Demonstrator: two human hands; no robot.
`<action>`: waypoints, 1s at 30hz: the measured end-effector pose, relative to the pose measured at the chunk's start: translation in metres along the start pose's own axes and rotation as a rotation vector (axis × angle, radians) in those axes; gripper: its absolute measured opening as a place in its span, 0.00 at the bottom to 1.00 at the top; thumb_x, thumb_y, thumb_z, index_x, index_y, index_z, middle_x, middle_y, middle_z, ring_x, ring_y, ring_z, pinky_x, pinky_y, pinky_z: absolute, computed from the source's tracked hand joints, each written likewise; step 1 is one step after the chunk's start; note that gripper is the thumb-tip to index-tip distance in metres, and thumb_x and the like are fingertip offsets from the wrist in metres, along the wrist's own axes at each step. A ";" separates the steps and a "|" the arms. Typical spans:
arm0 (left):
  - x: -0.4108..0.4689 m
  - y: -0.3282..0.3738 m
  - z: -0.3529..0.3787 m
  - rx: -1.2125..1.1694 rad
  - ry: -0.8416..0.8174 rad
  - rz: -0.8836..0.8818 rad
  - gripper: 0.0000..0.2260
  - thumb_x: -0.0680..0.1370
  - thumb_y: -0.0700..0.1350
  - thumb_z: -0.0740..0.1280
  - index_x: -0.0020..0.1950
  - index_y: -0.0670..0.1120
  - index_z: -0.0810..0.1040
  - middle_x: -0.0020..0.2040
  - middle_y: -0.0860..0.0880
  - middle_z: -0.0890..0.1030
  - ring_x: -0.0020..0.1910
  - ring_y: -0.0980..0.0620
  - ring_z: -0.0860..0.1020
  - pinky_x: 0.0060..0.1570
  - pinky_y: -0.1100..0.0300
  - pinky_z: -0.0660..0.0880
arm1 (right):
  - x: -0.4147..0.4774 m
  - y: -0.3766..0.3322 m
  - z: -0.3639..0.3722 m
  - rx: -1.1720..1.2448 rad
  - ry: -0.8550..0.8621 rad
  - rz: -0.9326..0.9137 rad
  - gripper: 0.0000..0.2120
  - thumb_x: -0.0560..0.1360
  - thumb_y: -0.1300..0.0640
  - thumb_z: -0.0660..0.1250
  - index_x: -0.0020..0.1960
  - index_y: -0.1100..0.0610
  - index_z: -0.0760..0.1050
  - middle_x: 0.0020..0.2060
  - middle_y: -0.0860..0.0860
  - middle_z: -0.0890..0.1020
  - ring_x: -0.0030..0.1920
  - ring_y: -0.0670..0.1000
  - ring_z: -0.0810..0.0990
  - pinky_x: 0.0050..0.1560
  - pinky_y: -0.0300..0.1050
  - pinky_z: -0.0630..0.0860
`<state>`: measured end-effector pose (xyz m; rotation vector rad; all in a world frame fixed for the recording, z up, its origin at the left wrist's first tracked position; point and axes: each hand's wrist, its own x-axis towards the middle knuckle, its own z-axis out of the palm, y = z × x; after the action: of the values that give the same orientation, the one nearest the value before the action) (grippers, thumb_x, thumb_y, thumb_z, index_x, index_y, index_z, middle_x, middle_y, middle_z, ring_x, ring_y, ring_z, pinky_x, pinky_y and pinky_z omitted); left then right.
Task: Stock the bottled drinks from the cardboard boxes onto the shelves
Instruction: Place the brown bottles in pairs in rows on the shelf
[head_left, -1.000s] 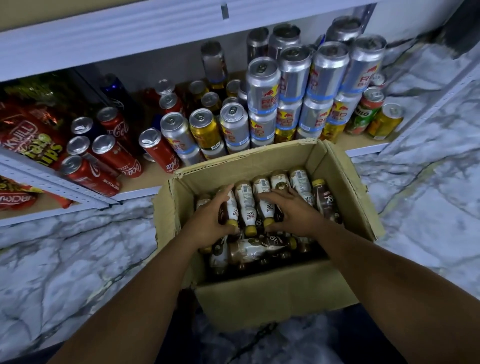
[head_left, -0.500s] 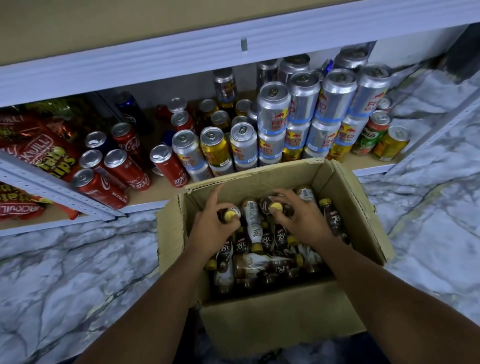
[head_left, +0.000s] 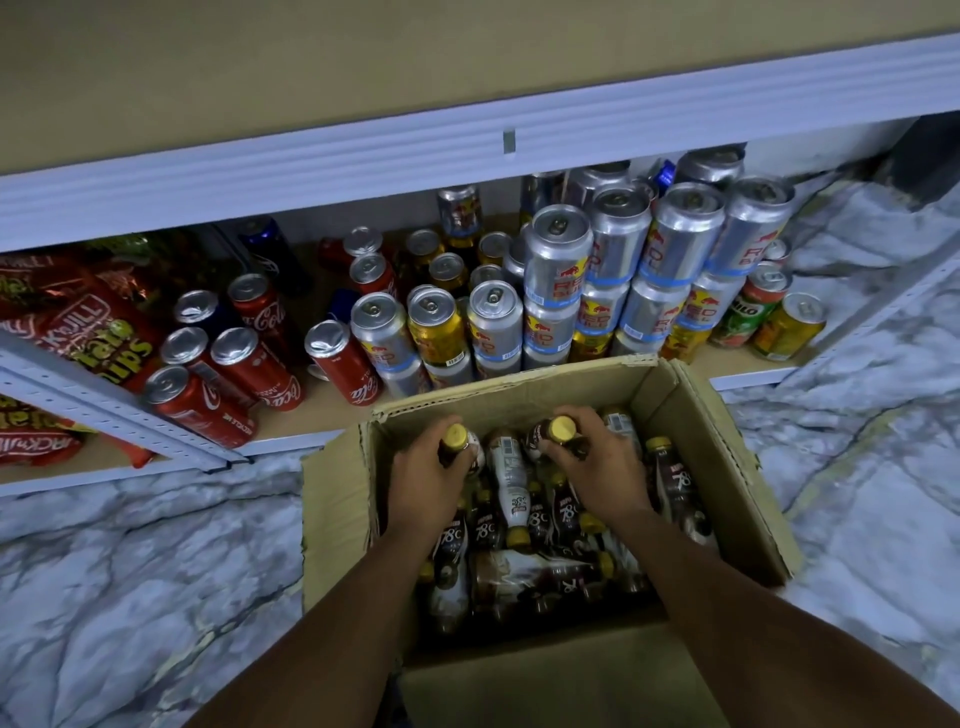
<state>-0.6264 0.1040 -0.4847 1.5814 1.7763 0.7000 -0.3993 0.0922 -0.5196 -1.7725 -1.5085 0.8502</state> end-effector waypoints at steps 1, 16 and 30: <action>-0.001 0.001 0.000 -0.020 0.006 0.007 0.18 0.78 0.45 0.74 0.68 0.53 0.79 0.58 0.52 0.84 0.54 0.56 0.81 0.58 0.51 0.79 | -0.001 -0.002 0.000 0.034 0.005 0.011 0.17 0.75 0.47 0.75 0.62 0.42 0.75 0.49 0.44 0.84 0.45 0.47 0.82 0.44 0.51 0.81; -0.044 0.065 -0.077 -0.339 0.068 0.243 0.14 0.79 0.39 0.73 0.58 0.56 0.77 0.53 0.59 0.82 0.56 0.55 0.81 0.57 0.47 0.79 | -0.046 -0.119 -0.053 0.203 0.160 -0.114 0.14 0.72 0.45 0.77 0.52 0.41 0.75 0.44 0.39 0.83 0.47 0.42 0.83 0.47 0.51 0.82; -0.110 0.164 -0.233 -0.392 0.204 0.493 0.17 0.82 0.42 0.69 0.71 0.50 0.75 0.65 0.52 0.78 0.63 0.54 0.77 0.61 0.62 0.76 | -0.113 -0.292 -0.131 0.277 0.267 -0.339 0.18 0.73 0.46 0.77 0.58 0.44 0.74 0.56 0.45 0.82 0.62 0.48 0.79 0.59 0.55 0.79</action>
<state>-0.6921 0.0233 -0.1975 1.7202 1.2690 1.3920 -0.4723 0.0084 -0.1993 -1.3228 -1.3856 0.5917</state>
